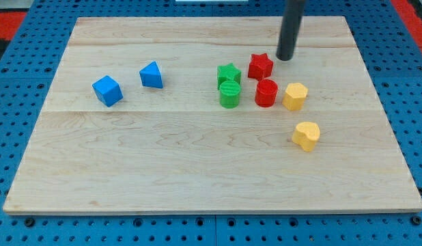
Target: Slide the yellow hexagon towards bottom right
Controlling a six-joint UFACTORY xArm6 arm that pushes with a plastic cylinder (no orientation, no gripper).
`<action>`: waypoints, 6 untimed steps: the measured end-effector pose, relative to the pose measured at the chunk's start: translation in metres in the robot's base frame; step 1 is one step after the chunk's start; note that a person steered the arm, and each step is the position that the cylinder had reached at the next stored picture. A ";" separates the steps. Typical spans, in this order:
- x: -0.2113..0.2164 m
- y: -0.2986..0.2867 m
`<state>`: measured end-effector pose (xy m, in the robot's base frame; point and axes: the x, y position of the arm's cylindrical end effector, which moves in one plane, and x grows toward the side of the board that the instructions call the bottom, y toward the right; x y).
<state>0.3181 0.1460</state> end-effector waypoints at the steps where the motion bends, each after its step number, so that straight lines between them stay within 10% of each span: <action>1: 0.033 -0.006; 6: 0.122 0.015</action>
